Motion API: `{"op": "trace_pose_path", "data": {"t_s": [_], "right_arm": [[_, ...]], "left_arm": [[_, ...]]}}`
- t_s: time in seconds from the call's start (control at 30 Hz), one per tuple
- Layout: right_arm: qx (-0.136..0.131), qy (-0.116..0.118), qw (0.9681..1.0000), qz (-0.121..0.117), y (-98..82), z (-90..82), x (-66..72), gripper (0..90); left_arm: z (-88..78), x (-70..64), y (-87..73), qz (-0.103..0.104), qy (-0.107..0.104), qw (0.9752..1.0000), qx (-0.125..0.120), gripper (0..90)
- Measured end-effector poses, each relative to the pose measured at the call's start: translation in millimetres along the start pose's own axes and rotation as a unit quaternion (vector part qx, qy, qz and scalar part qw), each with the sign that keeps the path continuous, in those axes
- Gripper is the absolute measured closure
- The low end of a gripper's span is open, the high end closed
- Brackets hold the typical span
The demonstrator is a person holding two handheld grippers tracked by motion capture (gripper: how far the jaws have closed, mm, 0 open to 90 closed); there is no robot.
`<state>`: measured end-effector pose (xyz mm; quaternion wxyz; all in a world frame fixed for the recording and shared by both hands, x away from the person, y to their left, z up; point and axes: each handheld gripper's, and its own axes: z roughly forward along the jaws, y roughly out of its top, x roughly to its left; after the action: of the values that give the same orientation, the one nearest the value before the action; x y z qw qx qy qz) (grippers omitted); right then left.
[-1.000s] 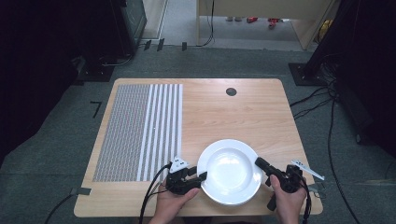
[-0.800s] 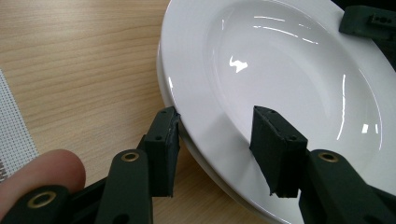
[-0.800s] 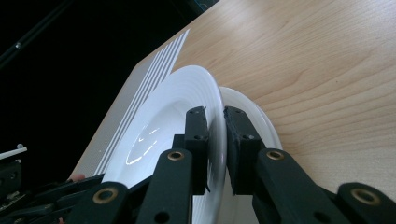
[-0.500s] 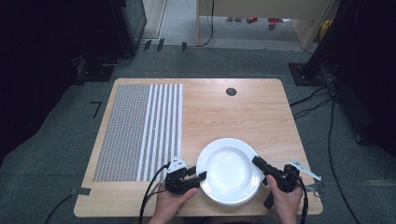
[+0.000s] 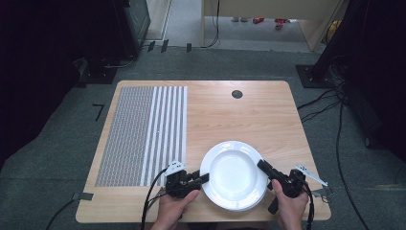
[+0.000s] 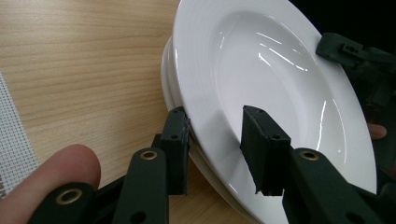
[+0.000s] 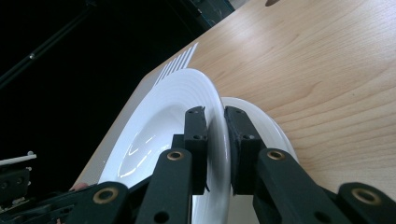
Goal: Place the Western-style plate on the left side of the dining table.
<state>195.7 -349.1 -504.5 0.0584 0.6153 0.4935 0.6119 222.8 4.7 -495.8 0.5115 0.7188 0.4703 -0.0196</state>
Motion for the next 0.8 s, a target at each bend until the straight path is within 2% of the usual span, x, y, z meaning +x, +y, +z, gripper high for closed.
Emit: {"op": "trace_pose_path", "data": {"t_s": [0.17, 0.5, 0.8], "right_arm": [[-0.003, 0.008, 1.0, 0.001, -0.5, -0.2, 1.4, 81.4], [-0.005, 0.018, 0.9998, 0.002, -0.8, -0.6, 6.0, 81.6], [-0.014, 0.028, 0.9995, -0.005, -0.2, 1.5, 17.5, 81.6]], "left_arm": [[-3.4, 5.0, 2.1, -0.022, -0.018, 0.9996, -0.005, 67.6], [-8.6, 7.1, 5.5, -0.028, -0.024, 0.9993, -0.005, 69.9], [-16.8, 10.2, 11.7, -0.028, -0.02, 0.9994, -0.008, 71.2]]}}
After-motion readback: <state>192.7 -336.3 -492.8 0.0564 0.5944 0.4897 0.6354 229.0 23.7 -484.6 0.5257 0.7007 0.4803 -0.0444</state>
